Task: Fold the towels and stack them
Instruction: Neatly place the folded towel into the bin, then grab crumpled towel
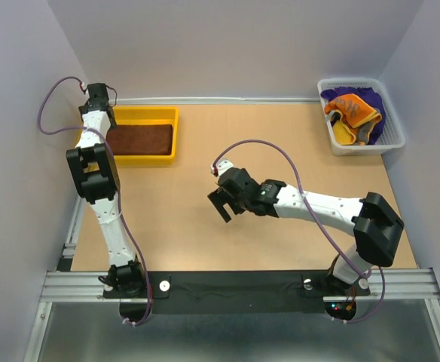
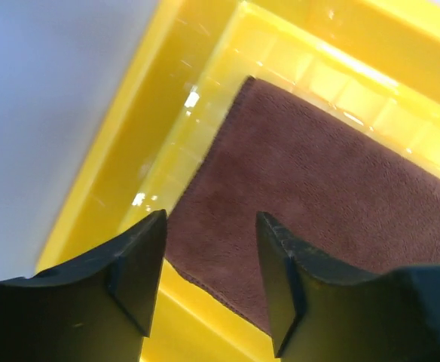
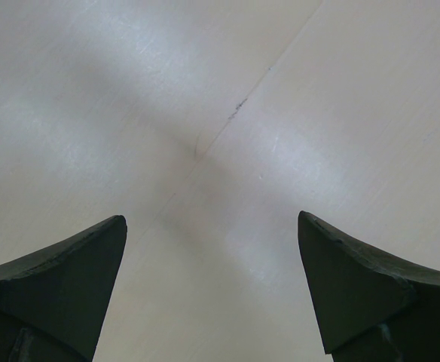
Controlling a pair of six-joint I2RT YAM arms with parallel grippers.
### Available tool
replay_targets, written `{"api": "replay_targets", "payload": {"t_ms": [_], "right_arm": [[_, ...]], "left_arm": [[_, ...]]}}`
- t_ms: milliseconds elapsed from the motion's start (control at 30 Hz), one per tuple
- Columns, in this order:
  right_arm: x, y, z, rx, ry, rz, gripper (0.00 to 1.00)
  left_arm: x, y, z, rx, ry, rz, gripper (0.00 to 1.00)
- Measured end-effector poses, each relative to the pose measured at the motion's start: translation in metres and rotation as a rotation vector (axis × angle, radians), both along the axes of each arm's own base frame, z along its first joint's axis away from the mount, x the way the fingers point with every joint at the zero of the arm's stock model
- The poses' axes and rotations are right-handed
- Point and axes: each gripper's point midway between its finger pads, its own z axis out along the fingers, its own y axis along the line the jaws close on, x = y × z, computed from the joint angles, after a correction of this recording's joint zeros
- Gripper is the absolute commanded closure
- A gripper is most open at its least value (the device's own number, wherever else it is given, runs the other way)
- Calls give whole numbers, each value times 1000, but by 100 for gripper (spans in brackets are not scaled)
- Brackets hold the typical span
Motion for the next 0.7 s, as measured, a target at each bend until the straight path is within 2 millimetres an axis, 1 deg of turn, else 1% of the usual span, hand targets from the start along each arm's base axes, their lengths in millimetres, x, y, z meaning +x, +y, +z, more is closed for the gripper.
{"api": "replay_targets", "payload": {"t_ms": [33,67,100,167,233,267,300,333,367,400,467,500,533,567,600,633,667,700], "right_arm": [[2,-1,1,-4,-7,-7,0],[6,-4,4,-10,-20,-25,0],[11,-6,7,-13,-33,-41,0],[28,-15,17,-11,-70,-100,0],[45,-27,26,-12,-102,-162,0],[58,-37,32,-8,-116,-209,0],[76,-53,40,-9,-145,-279,0],[87,-65,46,-8,-163,-327,0],[103,-84,54,-12,-188,-397,0],[120,-107,62,-15,-214,-477,0],[144,-144,77,-11,-254,-601,0],[157,-169,85,-7,-273,-678,0],[166,-189,91,-3,-289,-740,0],[174,-211,96,-1,-301,-800,0],[183,-246,104,-2,-321,-892,0],[189,-265,109,2,-333,-942,1],[196,-294,114,3,-349,-1014,1],[201,-318,117,5,-356,-1071,2]], "left_arm": [[1,2,4,8,-6,9,25],[2,3,7,15,-14,15,20],[3,4,10,18,-22,22,19],[4,4,14,13,-36,29,17],[3,-1,18,-6,-42,27,15],[3,-6,22,-17,-50,21,13],[1,-13,27,-33,-61,15,13],[0,-21,36,-57,-81,4,10],[-5,-28,43,-64,-90,-6,9],[-12,-40,53,-87,-104,-25,9],[-25,-65,79,-121,-142,-65,8],[-30,-85,99,-137,-196,-106,8],[-42,-108,119,-150,-237,-149,8],[-52,-125,132,-158,-271,-184,7],[-63,-147,146,-166,-305,-233,7],[-79,-177,158,-179,-342,-300,7],[-90,-192,164,-190,-357,-337,7],[-107,-228,170,-221,-378,-429,7]]}}
